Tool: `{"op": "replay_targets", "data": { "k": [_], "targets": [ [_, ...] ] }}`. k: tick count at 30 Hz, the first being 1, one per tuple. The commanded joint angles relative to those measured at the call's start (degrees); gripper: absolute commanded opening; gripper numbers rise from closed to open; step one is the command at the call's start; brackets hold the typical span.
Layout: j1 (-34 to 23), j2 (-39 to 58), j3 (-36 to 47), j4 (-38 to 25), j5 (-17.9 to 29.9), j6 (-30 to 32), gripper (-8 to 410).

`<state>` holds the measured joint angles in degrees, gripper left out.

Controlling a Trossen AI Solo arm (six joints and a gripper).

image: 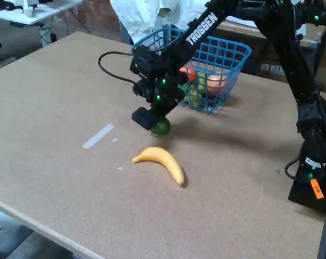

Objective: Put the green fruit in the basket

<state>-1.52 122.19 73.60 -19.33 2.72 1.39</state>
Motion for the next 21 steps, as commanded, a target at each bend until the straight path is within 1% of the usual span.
{"op": "replay_targets", "data": {
  "k": [1, 5, 8, 14, 19, 21],
  "targets": [
    [0.0, 0.0, 0.0, 0.3, 0.1, 0.0, 215],
    [0.5, -0.1, 0.0, 0.3, -0.5, 0.1, 180],
    [1.3, -0.6, 0.1, 0.4, -0.9, 0.5, 166],
    [3.3, -4.0, 0.1, 1.0, -0.9, 0.5, 164],
    [4.9, -9.4, 0.2, 1.1, -0.7, 0.6, 164],
    [5.0, -11.7, 0.9, 0.0, -0.7, 0.8, 164]
  ]
}}
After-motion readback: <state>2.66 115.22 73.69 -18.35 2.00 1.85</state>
